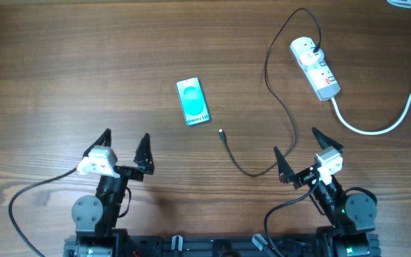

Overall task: Plug charger to phone and switch on socket
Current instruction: 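Move the left gripper over the Galaxy S25 phone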

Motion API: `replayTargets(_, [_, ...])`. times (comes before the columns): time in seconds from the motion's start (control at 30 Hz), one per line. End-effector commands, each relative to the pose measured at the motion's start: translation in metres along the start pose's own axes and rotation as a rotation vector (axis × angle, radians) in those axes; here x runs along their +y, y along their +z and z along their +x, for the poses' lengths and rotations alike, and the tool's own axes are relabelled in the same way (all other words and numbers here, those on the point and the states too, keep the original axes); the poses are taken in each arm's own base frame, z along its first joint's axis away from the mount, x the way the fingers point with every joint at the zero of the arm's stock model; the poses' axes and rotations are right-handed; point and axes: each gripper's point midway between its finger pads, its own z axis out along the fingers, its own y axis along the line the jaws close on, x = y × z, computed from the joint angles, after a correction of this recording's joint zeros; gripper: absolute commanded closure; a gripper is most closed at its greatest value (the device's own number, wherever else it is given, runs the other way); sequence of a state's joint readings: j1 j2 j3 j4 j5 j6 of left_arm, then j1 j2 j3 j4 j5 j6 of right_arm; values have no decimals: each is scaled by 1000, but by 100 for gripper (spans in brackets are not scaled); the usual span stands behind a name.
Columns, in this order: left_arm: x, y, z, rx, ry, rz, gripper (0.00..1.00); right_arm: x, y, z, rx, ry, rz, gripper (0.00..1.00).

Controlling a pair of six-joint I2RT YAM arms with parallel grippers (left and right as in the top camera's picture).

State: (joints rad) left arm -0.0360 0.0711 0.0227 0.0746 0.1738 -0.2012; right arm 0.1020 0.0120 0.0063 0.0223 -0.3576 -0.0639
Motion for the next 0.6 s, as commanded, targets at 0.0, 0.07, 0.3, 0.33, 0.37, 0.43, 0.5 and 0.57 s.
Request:
replayTargets(0.0, [-23, -7, -30, 25, -96, 76, 0, -1, 0, 1, 3, 15, 9, 0])
replayTargets(0.07, [-28, -10, -47, 75, -107, 54, 0, -1, 0, 1, 3, 15, 8, 0])
replayTargets(0.3, [-39, 9, -99, 380, -173, -43, 0, -1, 0, 1, 3, 15, 9, 0])
replayTargets(0.33, [-39, 15, -103, 430, -185, -60, 0, -1, 0, 1, 3, 14, 8, 0])
replayTargets(0.37, [-38, 23, -107, 494, -199, -81, 0, -1, 0, 1, 3, 15, 9, 0])
replayTargets(0.43, [-38, 38, -113, 610, -225, -117, 0, -1, 0, 1, 3, 15, 9, 0])
replayTargets(0.5, [-43, 55, -113, 745, -243, -136, 0, -1, 0, 1, 3, 15, 9, 0])
replayTargets(0.57, [-52, 69, -107, 861, -248, -136, 0, -1, 0, 1, 3, 14, 8, 0])
